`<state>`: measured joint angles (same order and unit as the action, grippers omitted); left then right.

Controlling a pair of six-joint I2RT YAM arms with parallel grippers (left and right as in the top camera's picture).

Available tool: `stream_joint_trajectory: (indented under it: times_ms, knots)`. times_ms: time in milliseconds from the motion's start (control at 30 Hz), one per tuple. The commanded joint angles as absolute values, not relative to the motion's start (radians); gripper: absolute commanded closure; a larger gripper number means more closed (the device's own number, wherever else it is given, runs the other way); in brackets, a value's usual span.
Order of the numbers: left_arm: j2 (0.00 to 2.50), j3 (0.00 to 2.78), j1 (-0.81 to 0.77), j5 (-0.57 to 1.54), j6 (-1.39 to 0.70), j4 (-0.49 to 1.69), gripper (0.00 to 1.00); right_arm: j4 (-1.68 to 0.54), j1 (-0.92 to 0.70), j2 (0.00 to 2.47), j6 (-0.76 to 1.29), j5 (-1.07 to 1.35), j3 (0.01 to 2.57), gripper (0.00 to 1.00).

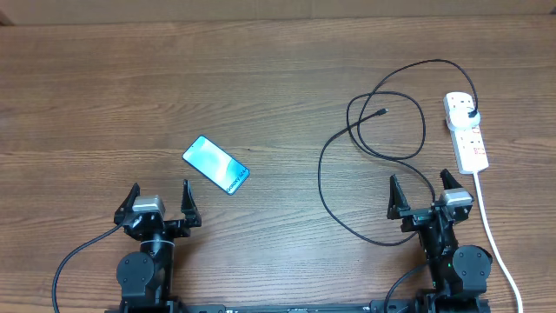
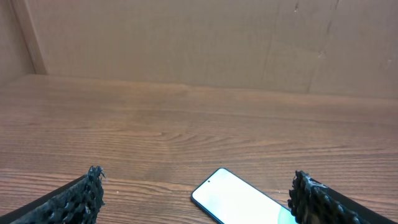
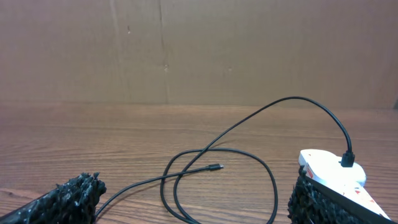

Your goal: Plug charger to phone and switch on socket

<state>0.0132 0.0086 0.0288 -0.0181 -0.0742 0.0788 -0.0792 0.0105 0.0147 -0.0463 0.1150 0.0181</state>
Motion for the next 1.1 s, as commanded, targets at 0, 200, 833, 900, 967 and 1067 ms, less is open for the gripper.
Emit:
stream_joint_trajectory:
  times_ms: [0,200,833,900,967,1067]
  knots:
    - [0.004,0.005,0.035,-0.007,-0.059,0.078,0.01,-0.074,0.007,0.003,-0.051,0.105,0.008,0.00]
    - [0.004,0.005,0.035,-0.008,-0.059,0.076,0.01,-0.074,0.007,0.003,-0.050,0.105,0.008,0.00]
    - [0.004,0.005,0.033,0.345,-0.155,-0.010,0.00,-0.074,0.007,0.003,-0.051,0.105,0.008,0.00]
    - [0.004,0.012,0.033,0.360,-0.183,-0.020,0.01,-0.074,0.007,0.003,-0.051,0.105,0.008,0.00]
    - [0.004,0.026,0.033,0.357,-0.189,-0.020,0.00,-0.074,0.007,0.003,-0.050,0.105,0.008,0.00]
    - [0.006,0.069,0.033,0.356,-0.189,-0.016,0.00,-0.073,0.007,0.003,-0.050,0.105,0.008,0.00]
